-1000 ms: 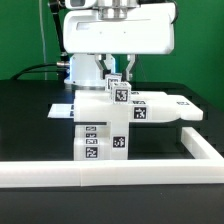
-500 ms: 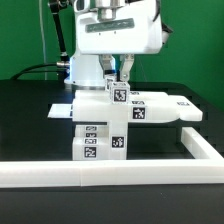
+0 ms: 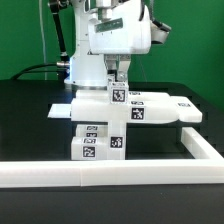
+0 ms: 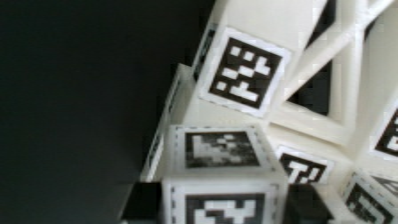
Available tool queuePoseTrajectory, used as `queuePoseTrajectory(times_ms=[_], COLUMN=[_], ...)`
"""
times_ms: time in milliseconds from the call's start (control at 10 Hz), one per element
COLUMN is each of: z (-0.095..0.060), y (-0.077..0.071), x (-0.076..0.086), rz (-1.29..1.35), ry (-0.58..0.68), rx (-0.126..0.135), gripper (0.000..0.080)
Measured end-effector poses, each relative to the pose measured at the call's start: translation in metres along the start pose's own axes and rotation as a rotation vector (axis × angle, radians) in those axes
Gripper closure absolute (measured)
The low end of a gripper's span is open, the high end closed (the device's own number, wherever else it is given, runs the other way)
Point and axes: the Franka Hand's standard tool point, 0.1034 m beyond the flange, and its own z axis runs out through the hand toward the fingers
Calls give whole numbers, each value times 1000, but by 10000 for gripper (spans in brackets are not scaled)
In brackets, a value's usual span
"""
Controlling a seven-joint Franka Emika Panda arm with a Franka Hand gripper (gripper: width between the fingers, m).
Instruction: Assemble chair
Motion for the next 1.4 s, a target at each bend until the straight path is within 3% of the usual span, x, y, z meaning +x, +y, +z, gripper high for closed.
queuePoseTrajectory(times_ms=[100,300,400,1400], z=[0,1,1,1], y=[0,0,0,0], x=[0,-5,-9,-8], rz=[-4,-70,-92,-1041], ry=[0,-2,-11,-9], rx=[-1,-8,-17,-22], gripper=[514,223,173,150])
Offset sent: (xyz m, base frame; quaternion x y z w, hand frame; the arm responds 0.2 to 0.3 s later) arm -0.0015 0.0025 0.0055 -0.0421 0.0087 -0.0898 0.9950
